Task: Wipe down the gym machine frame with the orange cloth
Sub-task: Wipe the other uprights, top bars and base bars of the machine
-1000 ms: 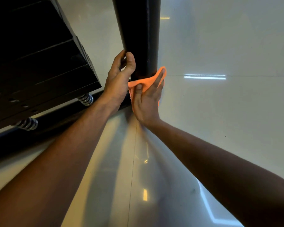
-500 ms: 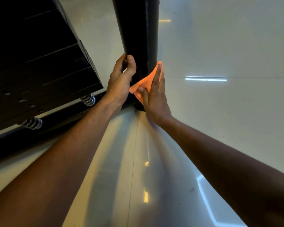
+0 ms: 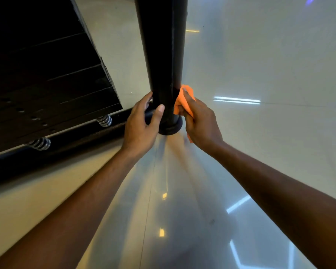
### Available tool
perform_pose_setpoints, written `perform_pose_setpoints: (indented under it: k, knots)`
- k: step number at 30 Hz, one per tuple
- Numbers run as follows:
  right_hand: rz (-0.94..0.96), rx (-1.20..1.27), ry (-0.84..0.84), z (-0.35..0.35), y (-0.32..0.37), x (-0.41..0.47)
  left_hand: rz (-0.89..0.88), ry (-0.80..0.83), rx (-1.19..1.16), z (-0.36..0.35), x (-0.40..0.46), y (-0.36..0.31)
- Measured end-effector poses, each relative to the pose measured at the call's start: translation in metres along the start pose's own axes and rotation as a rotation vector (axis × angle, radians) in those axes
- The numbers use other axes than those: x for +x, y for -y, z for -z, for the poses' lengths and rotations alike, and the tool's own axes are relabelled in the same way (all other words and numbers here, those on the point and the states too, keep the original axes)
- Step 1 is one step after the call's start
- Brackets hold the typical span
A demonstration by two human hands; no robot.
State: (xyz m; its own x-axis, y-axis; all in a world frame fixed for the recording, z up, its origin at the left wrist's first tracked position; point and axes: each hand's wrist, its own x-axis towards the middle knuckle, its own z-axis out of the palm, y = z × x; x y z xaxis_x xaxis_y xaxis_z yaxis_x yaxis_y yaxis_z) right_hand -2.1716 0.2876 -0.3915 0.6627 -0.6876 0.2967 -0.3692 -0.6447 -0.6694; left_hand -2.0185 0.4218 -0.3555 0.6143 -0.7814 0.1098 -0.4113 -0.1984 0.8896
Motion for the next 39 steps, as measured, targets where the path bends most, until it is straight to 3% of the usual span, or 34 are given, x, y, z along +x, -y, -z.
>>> perform_pose_setpoints:
  k: [5, 11, 21, 28, 33, 39]
  knots:
    - [-0.082, -0.072, 0.125, 0.055, 0.041, -0.013, -0.034, 0.066, 0.206, 0.017, -0.026, -0.055]
    - [-0.178, -0.106, 0.252, 0.163, 0.135, -0.018, -0.013, 0.225, 0.459, 0.074, -0.045, -0.18]
    - [-0.357, -0.072, 0.35, 0.438, 0.387, 0.025, -0.024, 0.39, 0.593, 0.227, -0.06, -0.505]
    - [-0.425, -0.003, 0.311, 0.614, 0.529, 0.057, -0.101, 0.408, 0.63, 0.307, -0.069, -0.707]
    - [-0.342, -0.068, 0.26, 0.679, 0.548, 0.064, -0.144, 0.397, 0.643, 0.31, -0.07, -0.768]
    - [-0.214, -0.147, 0.28, 0.736, 0.513, 0.094, -0.148, 0.317, 0.64, 0.266, -0.047, -0.82]
